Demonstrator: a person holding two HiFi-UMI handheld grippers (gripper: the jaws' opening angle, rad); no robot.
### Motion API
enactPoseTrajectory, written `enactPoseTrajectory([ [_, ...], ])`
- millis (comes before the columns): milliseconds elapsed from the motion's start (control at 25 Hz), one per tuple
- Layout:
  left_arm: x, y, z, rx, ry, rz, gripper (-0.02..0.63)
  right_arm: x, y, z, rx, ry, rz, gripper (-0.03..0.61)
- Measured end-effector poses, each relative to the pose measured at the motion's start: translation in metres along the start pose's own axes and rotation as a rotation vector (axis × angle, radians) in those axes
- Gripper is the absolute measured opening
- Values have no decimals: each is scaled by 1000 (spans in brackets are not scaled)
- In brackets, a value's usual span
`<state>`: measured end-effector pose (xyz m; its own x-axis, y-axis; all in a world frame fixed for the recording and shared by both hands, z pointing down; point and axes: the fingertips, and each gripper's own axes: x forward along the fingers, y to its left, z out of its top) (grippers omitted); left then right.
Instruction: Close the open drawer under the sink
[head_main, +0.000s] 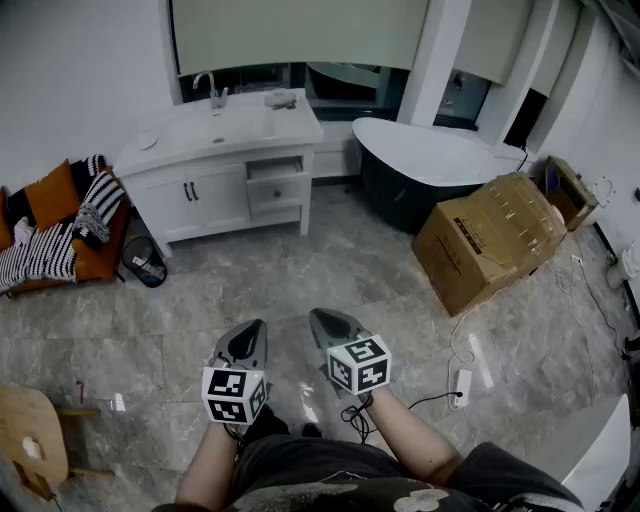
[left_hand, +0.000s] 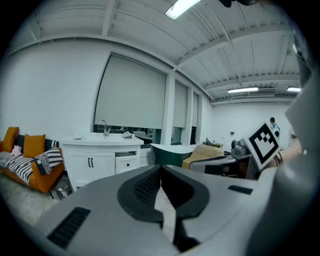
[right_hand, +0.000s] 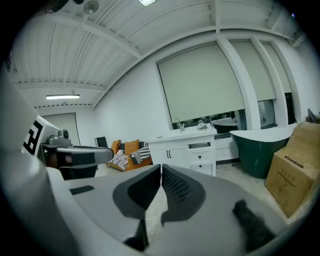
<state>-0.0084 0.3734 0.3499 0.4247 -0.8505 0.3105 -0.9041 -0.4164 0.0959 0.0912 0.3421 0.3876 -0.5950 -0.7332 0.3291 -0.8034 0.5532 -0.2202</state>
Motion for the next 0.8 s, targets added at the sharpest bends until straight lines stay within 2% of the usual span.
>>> enactPoseTrajectory([
  [600,1,0,-6,-36,2,46,14,-1,-7,-4,5,-10,22,31],
  [720,-1,-4,-2,-34,-9,51,15,-6,-14,-2,56,-42,25,31],
  [800,-2,-5,-1,-30,-10,60,15,-6,-21,-5,135,-46,24,31],
])
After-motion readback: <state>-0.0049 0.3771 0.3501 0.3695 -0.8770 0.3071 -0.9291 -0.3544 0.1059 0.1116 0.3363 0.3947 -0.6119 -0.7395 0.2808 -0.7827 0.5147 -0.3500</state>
